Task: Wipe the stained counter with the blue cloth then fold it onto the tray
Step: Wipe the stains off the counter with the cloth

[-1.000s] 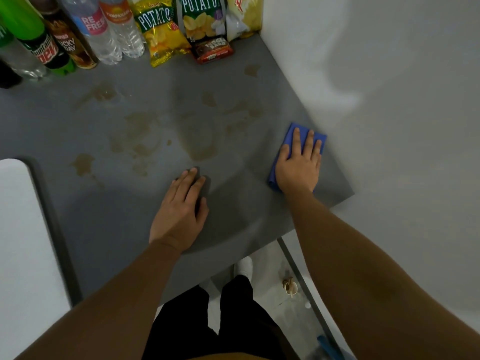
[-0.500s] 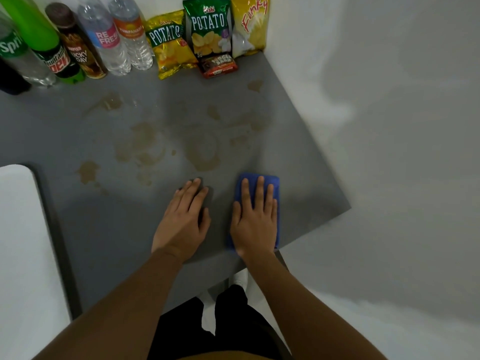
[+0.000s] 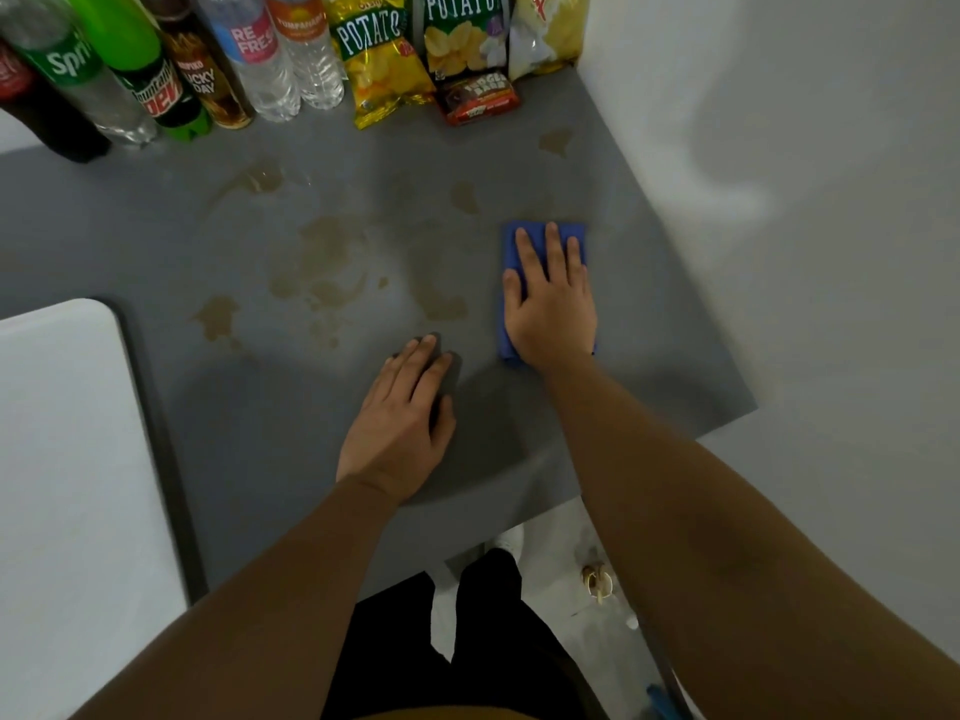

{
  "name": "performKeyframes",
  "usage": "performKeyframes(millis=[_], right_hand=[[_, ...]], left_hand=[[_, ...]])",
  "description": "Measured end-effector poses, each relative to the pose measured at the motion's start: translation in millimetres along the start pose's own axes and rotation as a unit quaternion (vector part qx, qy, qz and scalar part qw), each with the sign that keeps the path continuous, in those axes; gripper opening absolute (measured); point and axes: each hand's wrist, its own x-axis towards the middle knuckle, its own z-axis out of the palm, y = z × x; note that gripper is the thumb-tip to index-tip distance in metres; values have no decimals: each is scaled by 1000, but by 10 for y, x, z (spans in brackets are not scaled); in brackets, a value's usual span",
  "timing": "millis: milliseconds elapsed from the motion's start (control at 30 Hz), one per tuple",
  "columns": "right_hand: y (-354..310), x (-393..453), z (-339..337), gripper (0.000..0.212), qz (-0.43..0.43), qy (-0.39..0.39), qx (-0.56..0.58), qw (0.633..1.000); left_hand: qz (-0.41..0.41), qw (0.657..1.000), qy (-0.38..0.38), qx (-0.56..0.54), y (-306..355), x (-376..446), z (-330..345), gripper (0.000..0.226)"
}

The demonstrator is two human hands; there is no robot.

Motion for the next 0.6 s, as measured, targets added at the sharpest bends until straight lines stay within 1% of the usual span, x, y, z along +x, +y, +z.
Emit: performKeyframes(millis=[67, 133, 200, 267, 467, 600], right_hand=[[98, -27, -45, 58, 38, -6, -3, 999], [179, -109, -82, 58, 68, -28, 3, 997], [223, -255, -97, 59, 83, -38, 6, 996], [213, -447, -93, 60, 92, -32, -1, 995], [-51, -1053, -2, 62, 87, -37, -19, 995], [-355, -1336, 60, 61, 70, -33, -10, 997]], left_hand=[[3, 1000, 2, -6, 4, -2, -4, 47], [6, 1000, 2, -9, 6, 0, -13, 46], [7, 1000, -3, -10, 3, 3, -24, 46], [7, 1000, -11, -12, -1, 3, -36, 47], [9, 999, -31, -39, -4, 27, -119, 46], [6, 999, -23, -42, -60, -3, -226, 45]])
